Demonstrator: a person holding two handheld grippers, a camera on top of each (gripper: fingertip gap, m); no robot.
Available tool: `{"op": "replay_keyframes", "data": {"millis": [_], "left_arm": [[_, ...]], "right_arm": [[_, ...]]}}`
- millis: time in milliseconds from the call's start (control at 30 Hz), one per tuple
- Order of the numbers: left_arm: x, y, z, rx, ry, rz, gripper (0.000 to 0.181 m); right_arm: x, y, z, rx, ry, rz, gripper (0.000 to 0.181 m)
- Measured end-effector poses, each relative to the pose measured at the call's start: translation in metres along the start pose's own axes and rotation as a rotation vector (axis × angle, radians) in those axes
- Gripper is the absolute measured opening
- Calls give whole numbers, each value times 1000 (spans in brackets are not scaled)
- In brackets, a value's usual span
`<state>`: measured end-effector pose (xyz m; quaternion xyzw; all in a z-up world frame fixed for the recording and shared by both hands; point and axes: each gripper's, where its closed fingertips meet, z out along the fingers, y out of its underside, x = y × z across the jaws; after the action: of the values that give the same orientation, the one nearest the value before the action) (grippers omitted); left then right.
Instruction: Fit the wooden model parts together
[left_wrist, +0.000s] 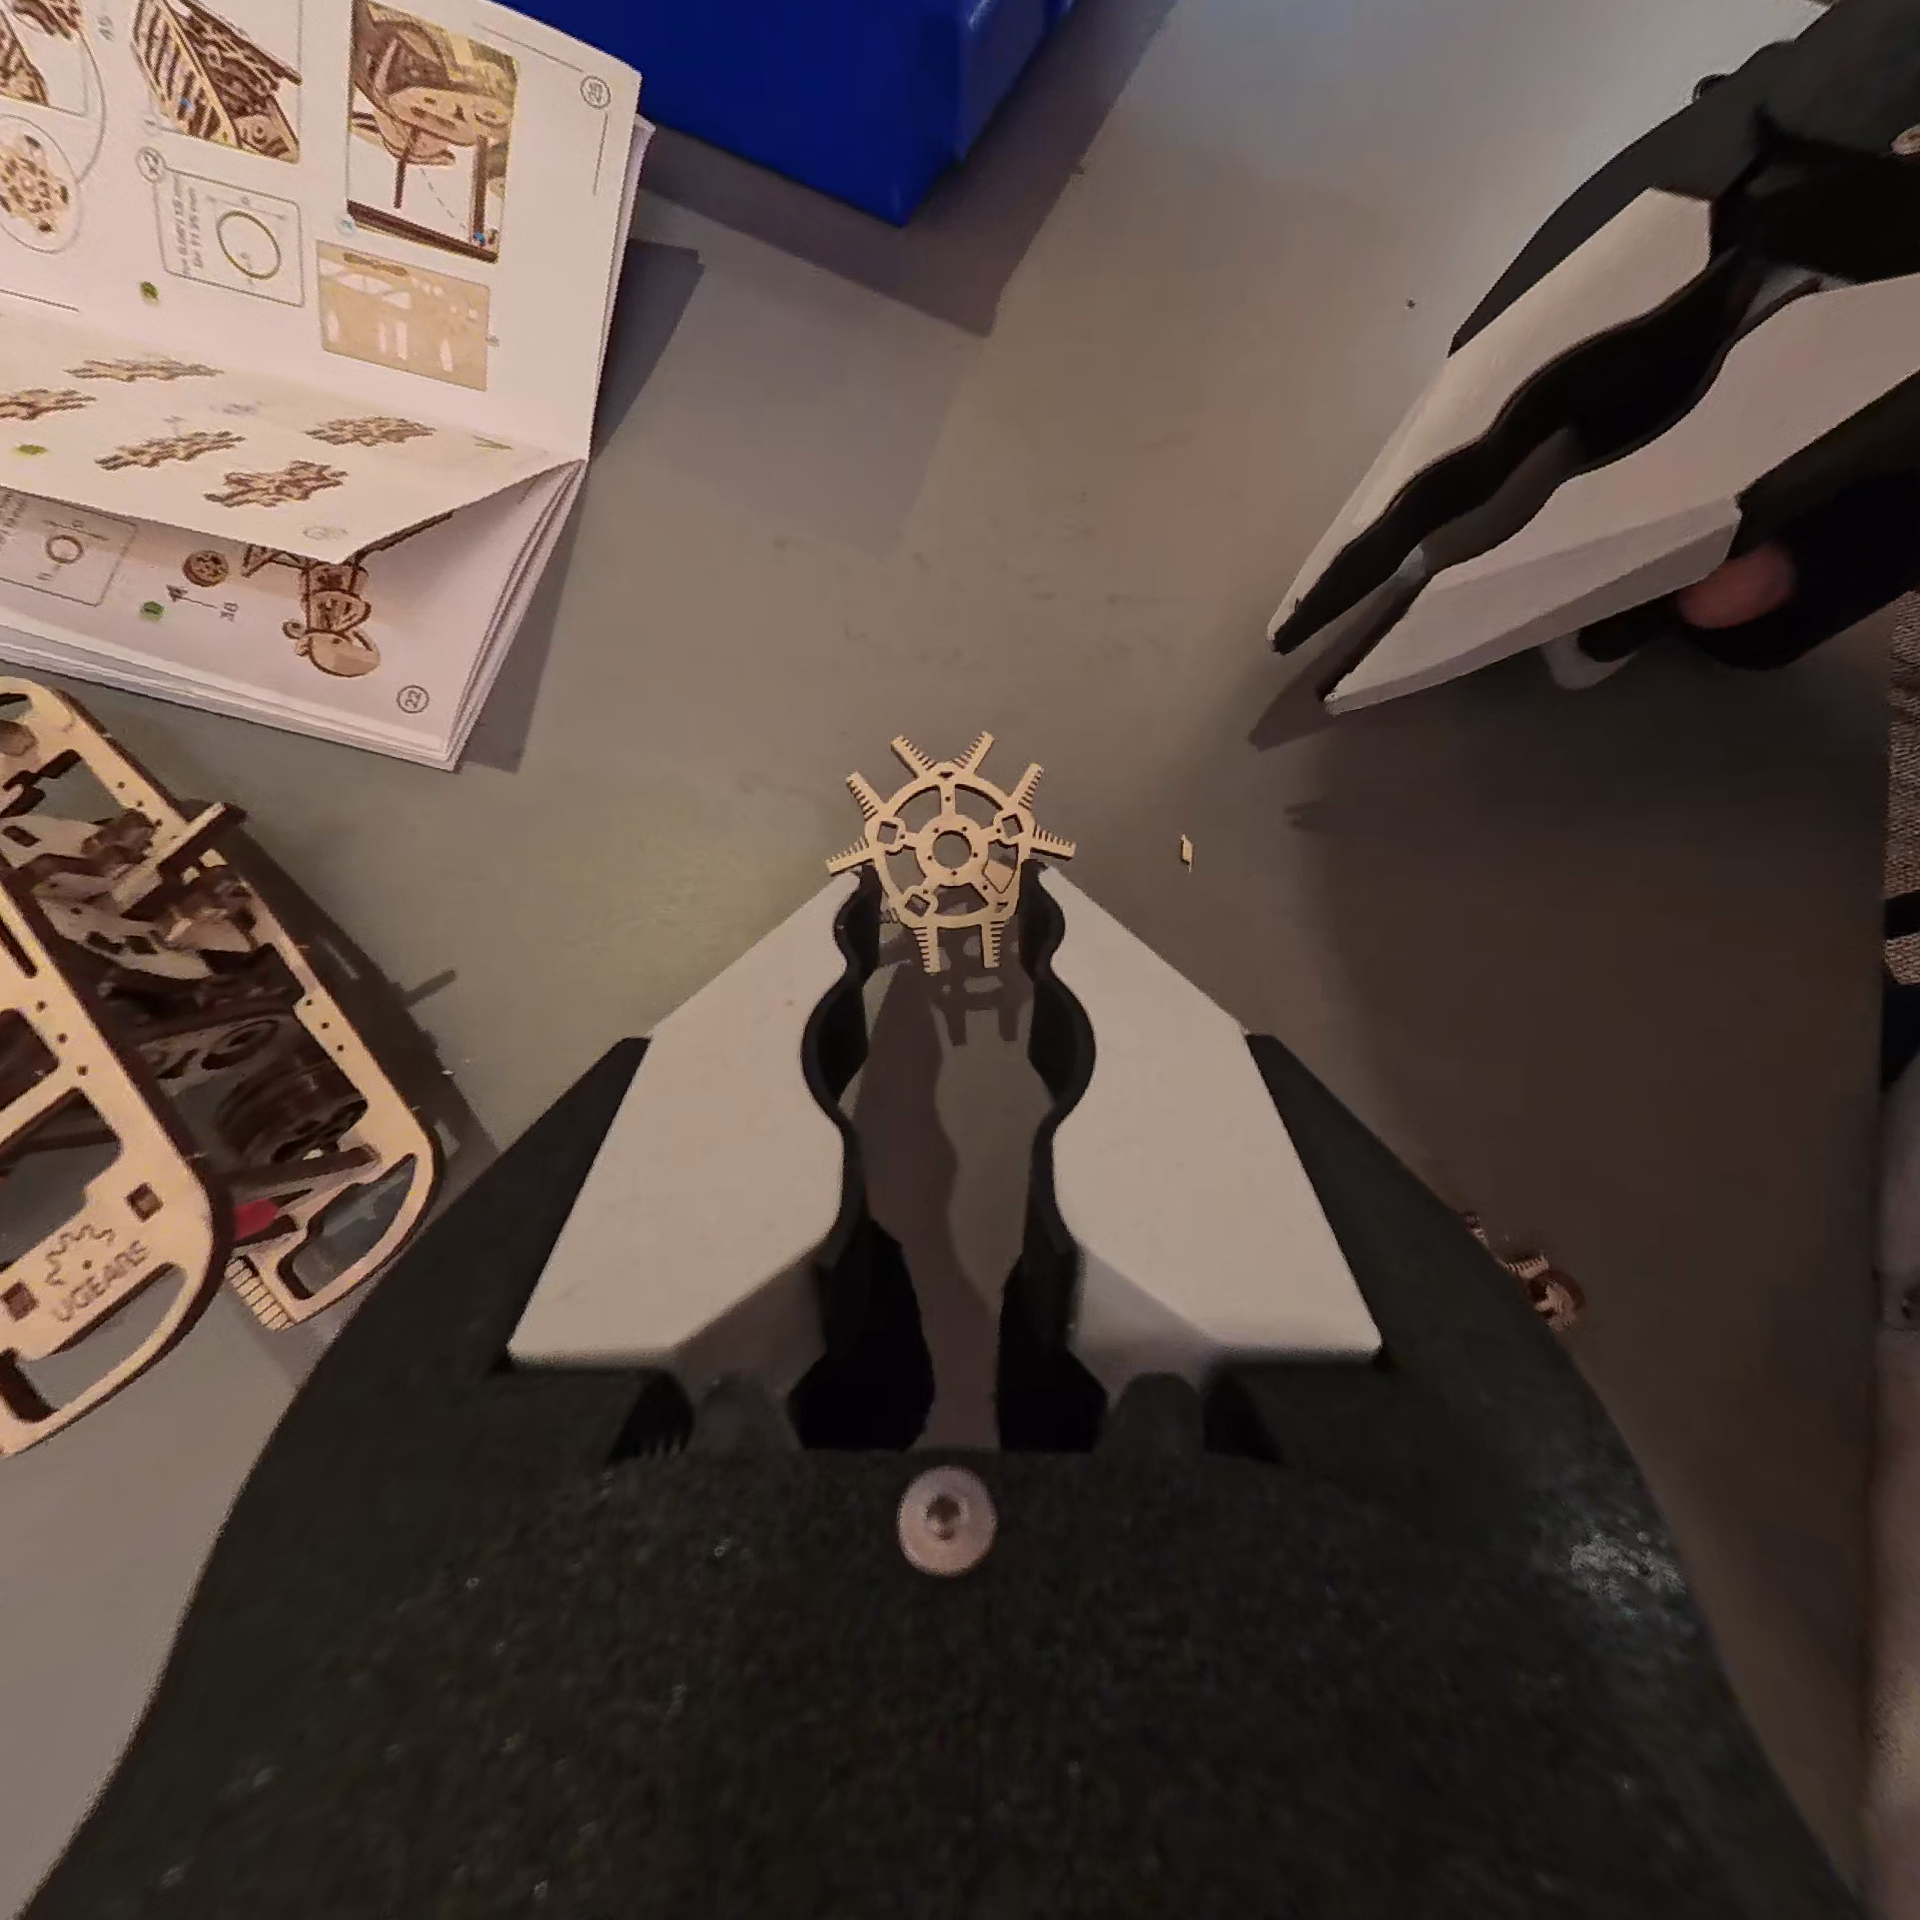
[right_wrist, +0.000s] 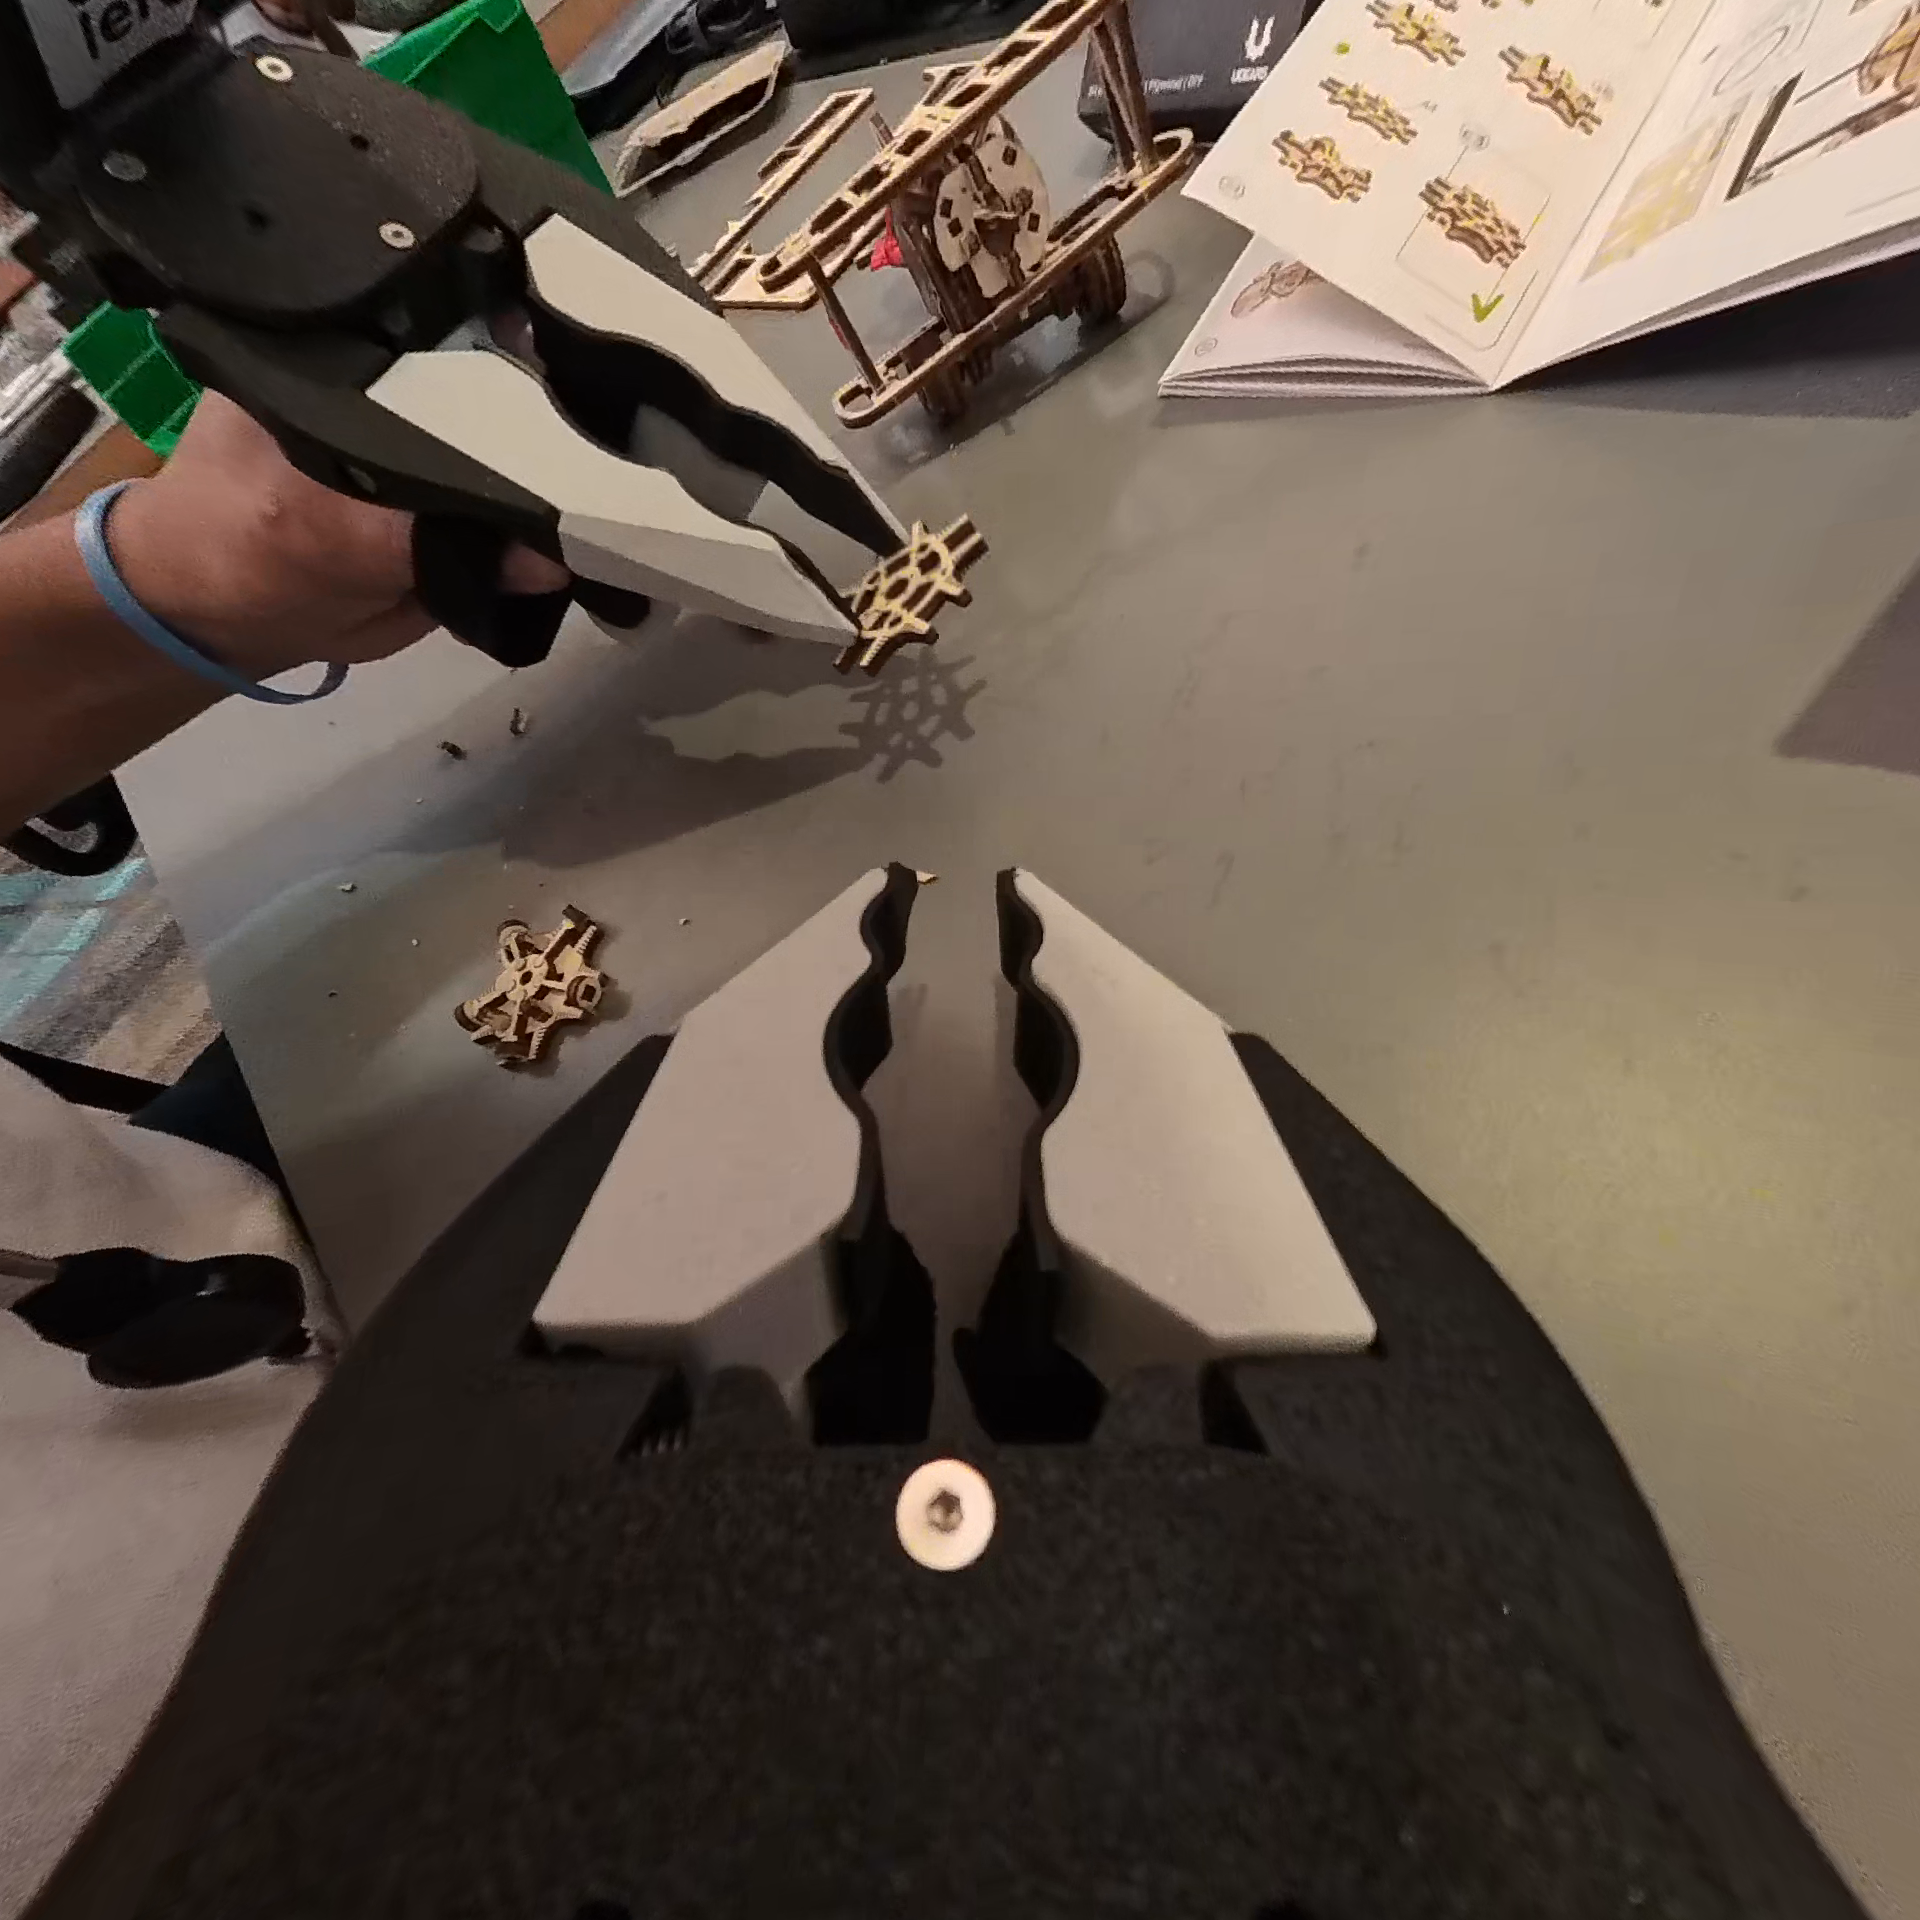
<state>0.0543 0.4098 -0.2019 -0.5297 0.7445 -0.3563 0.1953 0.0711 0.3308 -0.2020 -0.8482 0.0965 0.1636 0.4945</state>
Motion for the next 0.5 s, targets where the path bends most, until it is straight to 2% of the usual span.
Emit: {"op": "replay_keyframes", "data": {"millis": [500], "left_arm": [[6, 1, 6, -24, 18, 27, 24]], "right_arm": [[2, 2, -1, -2, 1, 32, 13]]}}
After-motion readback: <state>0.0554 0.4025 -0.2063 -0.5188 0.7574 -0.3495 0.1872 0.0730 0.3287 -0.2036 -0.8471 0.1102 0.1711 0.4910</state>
